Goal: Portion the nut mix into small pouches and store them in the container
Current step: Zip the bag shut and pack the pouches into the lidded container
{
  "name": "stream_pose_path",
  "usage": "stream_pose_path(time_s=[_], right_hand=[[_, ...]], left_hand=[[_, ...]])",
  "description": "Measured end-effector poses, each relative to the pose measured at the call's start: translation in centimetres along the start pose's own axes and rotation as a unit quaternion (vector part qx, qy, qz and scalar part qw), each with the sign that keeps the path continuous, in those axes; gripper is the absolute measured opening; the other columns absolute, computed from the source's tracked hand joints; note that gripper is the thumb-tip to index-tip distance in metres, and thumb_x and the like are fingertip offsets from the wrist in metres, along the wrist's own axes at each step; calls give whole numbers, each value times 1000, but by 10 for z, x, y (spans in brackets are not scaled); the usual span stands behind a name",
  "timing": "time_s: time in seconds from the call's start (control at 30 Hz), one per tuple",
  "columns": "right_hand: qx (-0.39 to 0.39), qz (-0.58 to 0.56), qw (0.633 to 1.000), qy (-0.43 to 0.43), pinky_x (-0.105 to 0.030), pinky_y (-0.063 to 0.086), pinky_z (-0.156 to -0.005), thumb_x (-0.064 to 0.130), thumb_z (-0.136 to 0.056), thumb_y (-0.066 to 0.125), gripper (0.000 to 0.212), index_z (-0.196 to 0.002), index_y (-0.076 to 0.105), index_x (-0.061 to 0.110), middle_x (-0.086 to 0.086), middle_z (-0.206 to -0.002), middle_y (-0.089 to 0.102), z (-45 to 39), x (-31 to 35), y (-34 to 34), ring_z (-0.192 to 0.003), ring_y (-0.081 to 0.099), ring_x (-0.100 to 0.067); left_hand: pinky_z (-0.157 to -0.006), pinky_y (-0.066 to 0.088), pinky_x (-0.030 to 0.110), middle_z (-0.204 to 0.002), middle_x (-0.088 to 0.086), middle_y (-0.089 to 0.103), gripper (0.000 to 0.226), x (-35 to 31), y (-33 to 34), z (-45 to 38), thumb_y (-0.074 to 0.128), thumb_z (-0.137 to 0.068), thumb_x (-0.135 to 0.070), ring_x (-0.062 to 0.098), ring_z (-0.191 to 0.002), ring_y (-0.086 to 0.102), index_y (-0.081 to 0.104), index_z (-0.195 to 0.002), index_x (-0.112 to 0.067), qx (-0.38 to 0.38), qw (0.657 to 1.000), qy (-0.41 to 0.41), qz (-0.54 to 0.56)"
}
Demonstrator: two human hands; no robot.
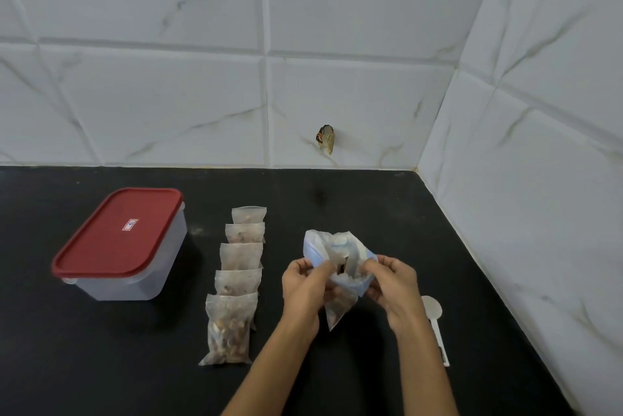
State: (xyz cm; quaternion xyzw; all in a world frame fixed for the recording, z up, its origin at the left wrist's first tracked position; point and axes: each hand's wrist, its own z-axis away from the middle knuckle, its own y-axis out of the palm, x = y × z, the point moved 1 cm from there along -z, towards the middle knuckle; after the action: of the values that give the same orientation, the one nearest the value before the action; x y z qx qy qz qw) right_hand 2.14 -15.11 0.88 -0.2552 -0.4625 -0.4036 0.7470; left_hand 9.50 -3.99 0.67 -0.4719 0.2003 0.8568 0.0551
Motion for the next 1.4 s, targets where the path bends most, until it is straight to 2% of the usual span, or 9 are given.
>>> stream_pose_path(time_s=[0.2,0.43,0.63,0.73,0.87,1.03,1.13,1.27,1.4], right_hand=[[-143,271,934,-184,-36,55,-68,1,-72,67,23,-80,54,18,1,-78,58,16,3,10,-72,59,-15],[-12,-12,1000,9,-42,52,-84,-15,-72,57,54,-113,48,18,-3,-93,58,10,6,-1,-86,58,-18],[-11,-96,993,64,-44,54,-83,26,-87,63,19,-96,66,10,-13,-92,68,4,6,2,-89,65,-27],[-49,-30,998,15,-43,53,-86,16,-88,63,9,-96,66,12,-10,-100,67,6,5,4,-92,63,-24],[-53,87,991,-89,-24,46,-70,1,-80,67,37,-111,60,20,5,-81,65,15,15,-5,-79,59,-5],[-154,239,935,-211,-41,49,-91,-2,-73,74,59,-121,51,21,12,-70,59,21,22,-3,-80,63,-12],[-129,210,941,-231,-37,54,-79,-6,-73,72,56,-115,47,22,9,-75,61,24,23,3,-74,61,-6],[-6,51,996,-70,-34,51,-76,-12,-76,59,55,-116,42,23,-3,-94,62,20,23,2,-87,62,-16],[77,-61,994,45,-40,51,-77,8,-84,60,29,-113,59,11,-16,-94,63,20,25,5,-86,63,-27]], left_hand=[[-65,57,28,-92,3,64,34,12,-11,-9,76,-70,-9,15,-80,66,52,-90,-22,0,958,113,-263],[-60,47,28,-75,8,69,59,-4,-24,-20,51,-88,-60,18,-64,58,70,-91,-4,2,993,-54,-107],[-73,58,36,-97,13,68,51,-19,-21,-35,79,-73,-31,25,-87,65,63,-112,-2,85,980,-177,-31],[-84,58,42,-103,15,68,53,-19,-22,-32,83,-63,-20,27,-93,66,64,-109,-3,129,972,-195,-18],[-70,57,40,-97,15,68,23,-16,-18,-30,75,-74,-4,27,-87,67,64,-94,-5,136,982,-115,-66],[-67,58,31,-84,2,67,20,-17,-24,-28,69,-77,1,15,-77,67,62,-82,-17,-14,948,170,-268],[-66,58,32,-81,-1,67,20,-20,-25,-25,72,-75,-3,15,-76,66,62,-80,-20,-8,924,231,-304],[-69,55,33,-90,9,70,25,-26,-20,-21,65,-77,6,21,-82,68,64,-97,-8,113,974,84,-180],[-79,52,39,-89,16,69,47,-23,-18,-23,68,-73,-40,27,-83,65,69,-98,-1,171,978,-113,-32]])
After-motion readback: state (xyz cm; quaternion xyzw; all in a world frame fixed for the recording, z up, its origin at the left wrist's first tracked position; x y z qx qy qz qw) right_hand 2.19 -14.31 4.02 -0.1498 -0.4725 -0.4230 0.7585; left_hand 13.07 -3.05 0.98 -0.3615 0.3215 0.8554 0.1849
